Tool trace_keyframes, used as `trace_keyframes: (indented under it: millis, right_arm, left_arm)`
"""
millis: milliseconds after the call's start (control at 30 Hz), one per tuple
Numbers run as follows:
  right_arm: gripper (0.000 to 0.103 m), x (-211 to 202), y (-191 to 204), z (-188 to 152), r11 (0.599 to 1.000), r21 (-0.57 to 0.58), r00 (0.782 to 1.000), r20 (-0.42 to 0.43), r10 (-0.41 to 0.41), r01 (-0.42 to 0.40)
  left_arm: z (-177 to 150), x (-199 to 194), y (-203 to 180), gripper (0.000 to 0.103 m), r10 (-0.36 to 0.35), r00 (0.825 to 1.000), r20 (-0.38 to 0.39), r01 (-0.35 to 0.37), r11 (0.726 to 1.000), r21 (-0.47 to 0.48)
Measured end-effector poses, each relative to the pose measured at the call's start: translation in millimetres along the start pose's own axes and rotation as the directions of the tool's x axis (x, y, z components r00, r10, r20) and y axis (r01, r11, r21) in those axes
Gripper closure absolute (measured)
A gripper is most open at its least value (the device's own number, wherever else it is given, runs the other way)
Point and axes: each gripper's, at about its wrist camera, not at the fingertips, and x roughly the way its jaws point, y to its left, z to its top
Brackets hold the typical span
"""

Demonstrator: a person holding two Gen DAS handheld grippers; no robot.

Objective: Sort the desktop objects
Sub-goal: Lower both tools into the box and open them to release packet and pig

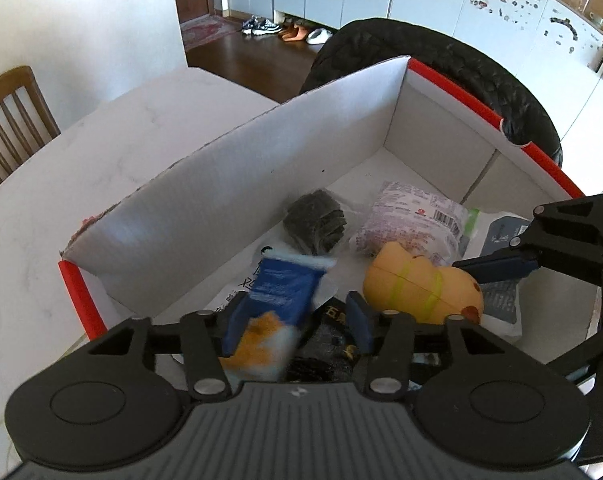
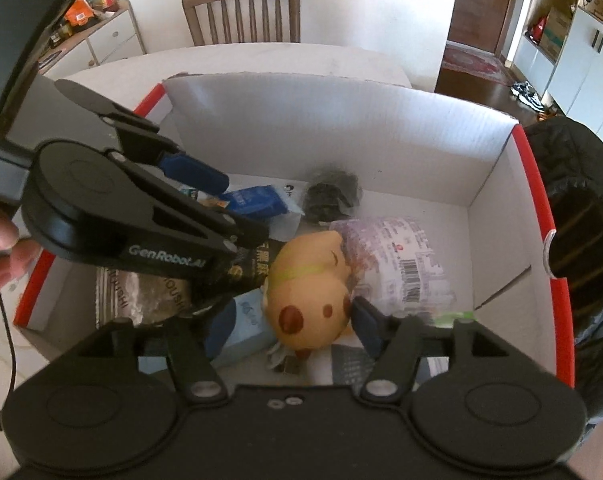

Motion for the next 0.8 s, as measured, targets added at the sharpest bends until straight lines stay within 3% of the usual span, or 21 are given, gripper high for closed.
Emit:
trace_keyframes:
  millis: [367, 633, 800]
  right_arm:
    - [0.038, -26.1, -1.2, -3.3, 1.0, 0.019, 0.998, 0.055, 0.012, -0.013]
    - [0.037, -53.5, 1.7, -8.4, 0.999, 0.034, 0.994, 0.106, 0.029, -0.033]
    - [0.035, -68.6, 3.8, -11.5, 0.999, 0.036, 0.99, 0.139, 0.034, -0.039]
  left_arm:
    - [-2.9, -23.9, 0.0, 0.039, -0.005, 0.999, 0.052, 0.007, 0.999, -0.031]
    - [-15.2, -56.2, 1.1, 0.039, -0.009, 0.994, 0.108, 0.015, 0.998, -0.059]
    - [-22.1, -77.6, -5.0, 0.039, 0.024, 0.985, 0.171, -0.018, 0.999, -0.039]
